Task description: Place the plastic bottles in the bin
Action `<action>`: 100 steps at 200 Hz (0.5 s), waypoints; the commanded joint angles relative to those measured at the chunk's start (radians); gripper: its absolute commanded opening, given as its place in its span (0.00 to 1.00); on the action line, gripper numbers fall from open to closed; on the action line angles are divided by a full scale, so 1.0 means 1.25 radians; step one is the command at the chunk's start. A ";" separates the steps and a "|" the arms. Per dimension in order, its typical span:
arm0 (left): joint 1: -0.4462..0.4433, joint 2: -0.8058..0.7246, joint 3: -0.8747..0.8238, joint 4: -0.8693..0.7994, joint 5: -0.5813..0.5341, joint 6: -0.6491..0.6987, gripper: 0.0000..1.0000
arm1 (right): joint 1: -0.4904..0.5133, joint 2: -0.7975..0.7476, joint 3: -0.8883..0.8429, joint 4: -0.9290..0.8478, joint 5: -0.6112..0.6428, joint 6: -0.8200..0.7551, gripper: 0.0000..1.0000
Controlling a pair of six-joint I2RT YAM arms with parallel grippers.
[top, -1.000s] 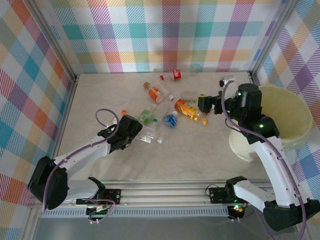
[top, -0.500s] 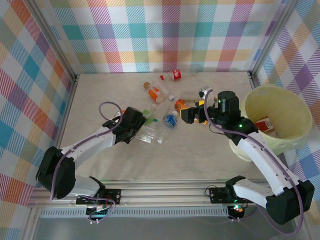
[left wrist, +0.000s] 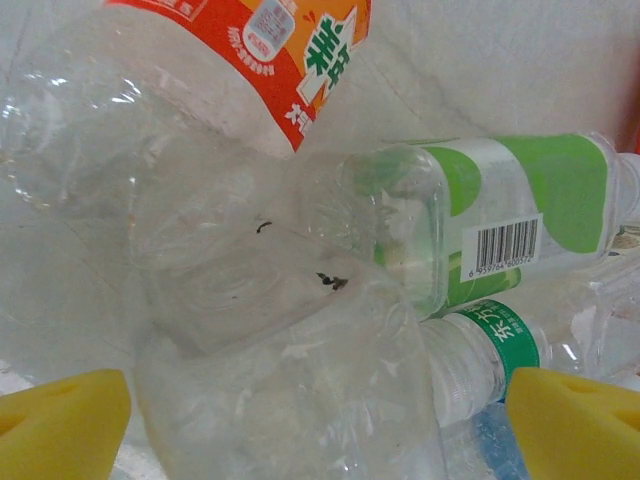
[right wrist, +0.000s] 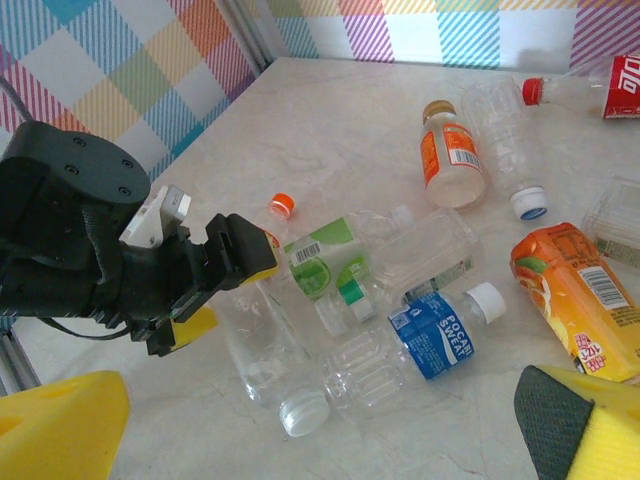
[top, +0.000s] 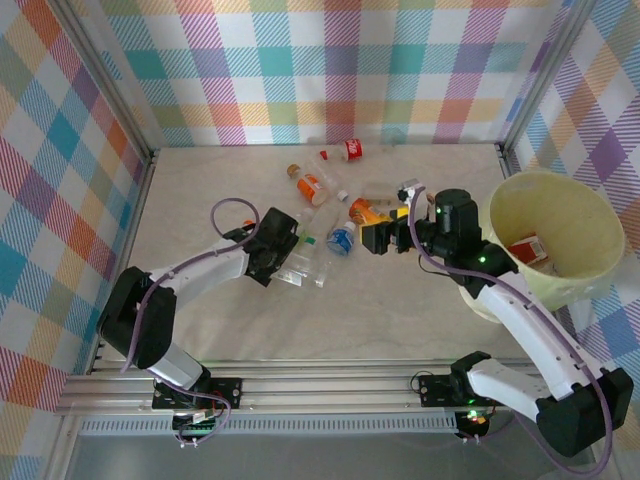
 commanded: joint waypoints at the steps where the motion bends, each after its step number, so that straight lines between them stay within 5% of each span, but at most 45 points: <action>1: 0.004 0.023 0.019 -0.028 0.015 -0.017 0.93 | 0.005 -0.020 -0.021 -0.012 0.013 0.006 1.00; 100: 0.004 0.017 -0.034 0.028 -0.002 -0.031 0.67 | 0.008 -0.020 -0.026 -0.018 0.020 0.004 1.00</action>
